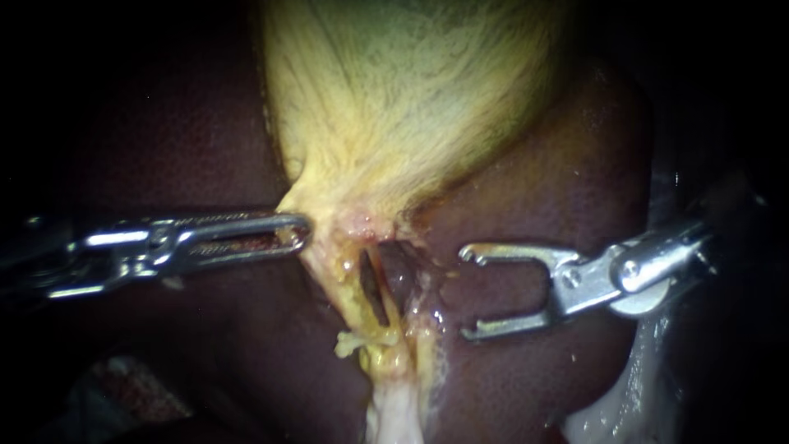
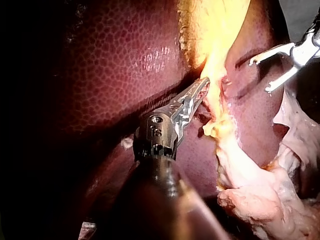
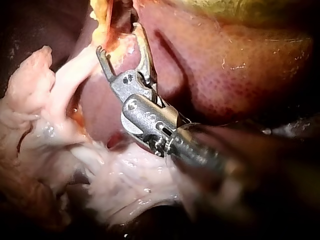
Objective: Going back first clip left tube
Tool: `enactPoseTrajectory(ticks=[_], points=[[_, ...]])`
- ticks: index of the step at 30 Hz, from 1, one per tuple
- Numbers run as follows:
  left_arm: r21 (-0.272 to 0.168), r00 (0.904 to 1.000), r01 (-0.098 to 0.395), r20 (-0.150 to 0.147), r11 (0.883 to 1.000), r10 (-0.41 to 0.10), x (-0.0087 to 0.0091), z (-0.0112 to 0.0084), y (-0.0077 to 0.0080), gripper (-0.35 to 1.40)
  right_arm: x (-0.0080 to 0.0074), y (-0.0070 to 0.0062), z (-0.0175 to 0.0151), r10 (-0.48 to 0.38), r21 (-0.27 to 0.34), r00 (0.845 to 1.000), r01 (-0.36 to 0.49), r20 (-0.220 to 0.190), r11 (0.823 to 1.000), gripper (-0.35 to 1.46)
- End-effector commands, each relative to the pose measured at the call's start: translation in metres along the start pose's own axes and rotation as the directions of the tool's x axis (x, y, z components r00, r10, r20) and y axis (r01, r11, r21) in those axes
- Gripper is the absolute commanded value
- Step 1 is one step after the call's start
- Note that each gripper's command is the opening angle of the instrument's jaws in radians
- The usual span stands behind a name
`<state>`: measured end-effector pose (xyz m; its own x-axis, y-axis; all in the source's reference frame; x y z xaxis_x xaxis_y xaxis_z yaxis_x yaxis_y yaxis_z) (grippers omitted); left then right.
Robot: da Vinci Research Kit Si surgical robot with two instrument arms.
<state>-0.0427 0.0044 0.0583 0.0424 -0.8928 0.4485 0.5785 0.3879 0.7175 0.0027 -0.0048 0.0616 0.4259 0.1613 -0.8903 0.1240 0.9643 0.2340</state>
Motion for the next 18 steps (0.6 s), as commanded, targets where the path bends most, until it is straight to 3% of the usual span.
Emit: enactPoseTrajectory(ticks=[1,11,18], points=[[0.0,1.0,0.0,0.0,1.0,0.0,0.0001,0.0001,0.0001,-0.35,0.0001,-0.0001,0.0,0.0,-0.005,1.0,0.0,0.003,1.0,0.6],[0.001,0.9999,-0.011,0.004,1.0,0.011,0.0019,0.0031,0.0017,-0.35,0.0002,-0.0004,-0.0003,-0.008,0.04,1.0,0.009,-0.012,0.999,0.6],[0.012,0.9992,-0.029,-0.025,1.0,0.029,0.0039,0.0069,0.0015,-0.35,0.0002,-0.0006,-0.0006,-0.009,0.042,1.0,0.009,-0.013,0.999,0.6]])
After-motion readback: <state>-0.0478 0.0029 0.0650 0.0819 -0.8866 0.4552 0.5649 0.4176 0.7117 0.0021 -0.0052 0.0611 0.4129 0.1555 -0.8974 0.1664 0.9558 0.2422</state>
